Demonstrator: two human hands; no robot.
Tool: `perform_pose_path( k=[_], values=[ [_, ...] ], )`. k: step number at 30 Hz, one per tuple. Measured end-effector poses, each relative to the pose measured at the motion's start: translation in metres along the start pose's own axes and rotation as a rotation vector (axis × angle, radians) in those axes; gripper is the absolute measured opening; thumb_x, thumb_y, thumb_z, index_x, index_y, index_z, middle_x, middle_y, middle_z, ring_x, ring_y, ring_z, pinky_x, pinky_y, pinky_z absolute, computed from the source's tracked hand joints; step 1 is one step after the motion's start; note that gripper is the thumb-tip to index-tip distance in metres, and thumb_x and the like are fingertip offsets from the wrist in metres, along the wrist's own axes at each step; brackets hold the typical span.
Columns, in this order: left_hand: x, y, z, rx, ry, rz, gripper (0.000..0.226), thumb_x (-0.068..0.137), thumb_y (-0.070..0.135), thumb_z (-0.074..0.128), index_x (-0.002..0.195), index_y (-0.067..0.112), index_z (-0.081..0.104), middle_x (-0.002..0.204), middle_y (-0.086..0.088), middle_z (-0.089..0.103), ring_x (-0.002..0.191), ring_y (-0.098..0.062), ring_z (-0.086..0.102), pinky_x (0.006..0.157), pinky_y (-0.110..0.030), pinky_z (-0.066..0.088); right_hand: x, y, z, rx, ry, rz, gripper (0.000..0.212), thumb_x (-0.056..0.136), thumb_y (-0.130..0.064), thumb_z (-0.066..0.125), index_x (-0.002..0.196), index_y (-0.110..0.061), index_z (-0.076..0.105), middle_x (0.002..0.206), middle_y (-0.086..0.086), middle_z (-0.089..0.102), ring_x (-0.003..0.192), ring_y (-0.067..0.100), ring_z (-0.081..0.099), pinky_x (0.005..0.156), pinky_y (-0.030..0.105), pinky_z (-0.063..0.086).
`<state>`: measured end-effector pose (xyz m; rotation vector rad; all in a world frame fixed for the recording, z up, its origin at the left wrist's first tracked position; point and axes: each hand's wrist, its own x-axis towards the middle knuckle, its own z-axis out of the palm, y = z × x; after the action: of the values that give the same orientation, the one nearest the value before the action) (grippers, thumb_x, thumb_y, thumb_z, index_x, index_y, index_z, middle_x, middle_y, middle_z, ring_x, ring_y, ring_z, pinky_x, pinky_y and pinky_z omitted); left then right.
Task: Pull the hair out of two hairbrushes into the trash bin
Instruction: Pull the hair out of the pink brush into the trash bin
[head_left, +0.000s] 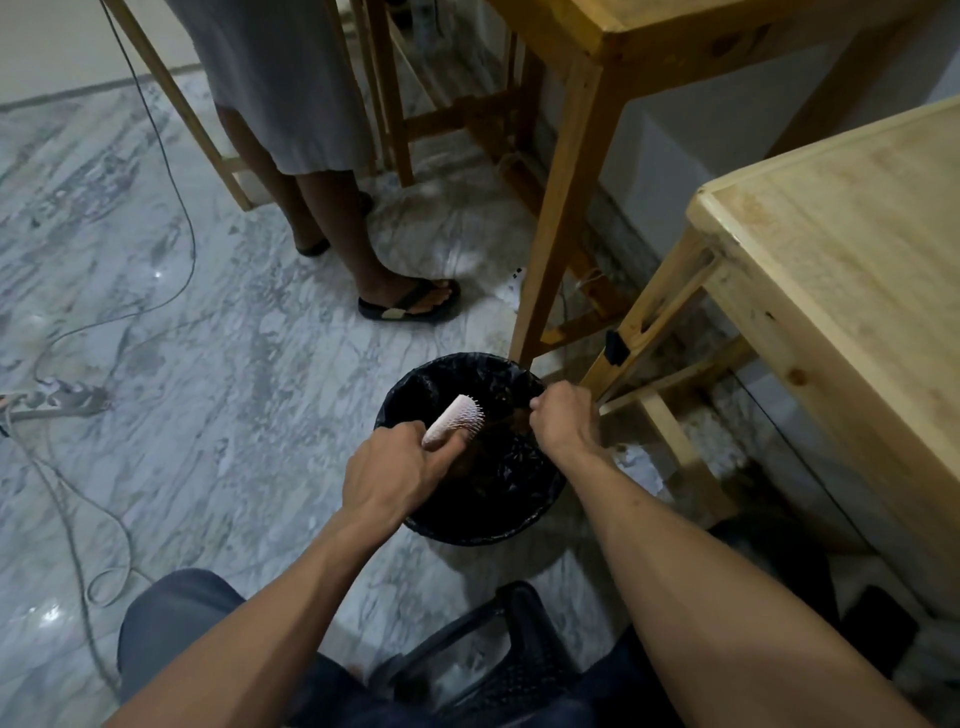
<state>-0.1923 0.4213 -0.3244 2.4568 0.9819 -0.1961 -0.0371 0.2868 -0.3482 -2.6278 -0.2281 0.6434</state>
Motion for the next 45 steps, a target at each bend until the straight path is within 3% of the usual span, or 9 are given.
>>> perform_pose_path(
  k=[5,10,15,19,22,25,31,37,45],
  values=[
    [0.004,-0.011,-0.016,0.081,-0.022,0.021,0.063,0.091,0.076,0.052,0.073,0.017,0.061,0.063,-0.003,0.063,0.061,-0.025,0.062,0.054,-0.034,0.046,-0.008,0.003,0.01,-0.056,-0.021,0.031,0.023,0.098,-0.006,0.054,0.111,0.002,0.072,0.115,0.022,0.07,0.108,0.041,0.066,0.088,0.041,0.054],
    [0.01,-0.013,-0.019,0.123,-0.052,0.014,0.063,0.092,0.077,0.051,0.074,0.017,0.057,0.064,-0.001,0.058,0.062,-0.024,0.06,0.052,-0.032,0.039,-0.003,0.0,0.021,0.237,-0.135,0.095,0.018,0.099,-0.008,0.058,0.108,-0.011,0.073,0.115,0.018,0.07,0.102,0.034,0.07,0.072,0.029,0.056],
    [0.013,-0.007,-0.01,0.074,-0.033,-0.002,0.064,0.092,0.077,0.05,0.069,0.018,0.051,0.063,-0.001,0.058,0.064,-0.027,0.062,0.056,-0.035,0.045,-0.01,-0.006,0.009,0.454,-0.494,-0.103,0.081,0.085,0.009,0.051,0.15,-0.04,0.046,0.131,-0.008,0.048,0.087,0.022,0.075,0.061,0.028,0.059],
    [0.013,0.001,-0.01,0.036,-0.034,-0.041,0.066,0.092,0.079,0.044,0.073,0.016,0.056,0.069,-0.006,0.063,0.068,-0.029,0.064,0.058,-0.035,0.045,-0.012,-0.009,0.017,0.55,-0.718,-0.191,0.08,0.084,0.005,0.065,0.153,-0.028,0.042,0.134,-0.005,0.058,0.081,0.022,0.075,0.058,0.027,0.056],
    [0.015,0.003,-0.015,-0.044,-0.097,-0.082,0.065,0.093,0.075,0.039,0.076,0.015,0.059,0.073,-0.009,0.066,0.069,-0.029,0.065,0.058,-0.036,0.048,-0.012,-0.011,0.027,0.573,-0.586,-0.181,0.029,0.091,-0.008,0.073,0.119,-0.007,0.072,0.089,0.006,0.075,0.069,0.017,0.071,0.065,0.027,0.057],
    [0.017,-0.005,-0.021,-0.142,-0.178,-0.066,0.061,0.092,0.067,0.048,0.082,0.009,0.066,0.073,-0.014,0.073,0.057,-0.029,0.068,0.05,-0.041,0.057,-0.002,-0.005,0.029,0.454,-0.325,-0.119,0.013,0.091,-0.026,0.075,0.099,-0.019,0.083,0.069,-0.003,0.076,0.068,0.008,0.072,0.072,0.022,0.053],
    [0.018,0.0,-0.024,-0.122,-0.174,-0.013,0.049,0.097,0.057,0.053,0.084,0.011,0.066,0.076,-0.013,0.073,0.056,-0.025,0.062,0.049,-0.031,0.045,0.011,-0.003,0.042,0.44,-0.136,0.056,0.008,0.086,-0.021,0.081,0.092,-0.017,0.085,0.094,0.004,0.081,0.093,0.017,0.073,0.089,0.023,0.055],
    [0.019,-0.001,-0.046,-0.114,-0.164,-0.023,0.047,0.099,0.048,0.055,0.076,0.007,0.061,0.065,-0.009,0.06,0.049,-0.022,0.052,0.044,-0.026,0.035,0.017,0.001,0.056,0.571,-0.08,0.334,0.013,0.083,-0.011,0.084,0.095,-0.005,0.083,0.105,0.013,0.078,0.095,0.028,0.074,0.082,0.024,0.055],
    [0.014,-0.013,-0.07,-0.487,-0.07,-0.141,0.057,0.099,0.048,0.051,0.084,-0.003,0.072,0.058,-0.009,0.06,0.043,-0.024,0.05,0.039,-0.029,0.038,0.025,0.029,0.052,0.672,-0.173,0.465,0.036,0.09,-0.017,0.07,0.122,0.0,0.067,0.119,0.017,0.072,0.096,0.031,0.072,0.09,0.039,0.061]
  ],
)
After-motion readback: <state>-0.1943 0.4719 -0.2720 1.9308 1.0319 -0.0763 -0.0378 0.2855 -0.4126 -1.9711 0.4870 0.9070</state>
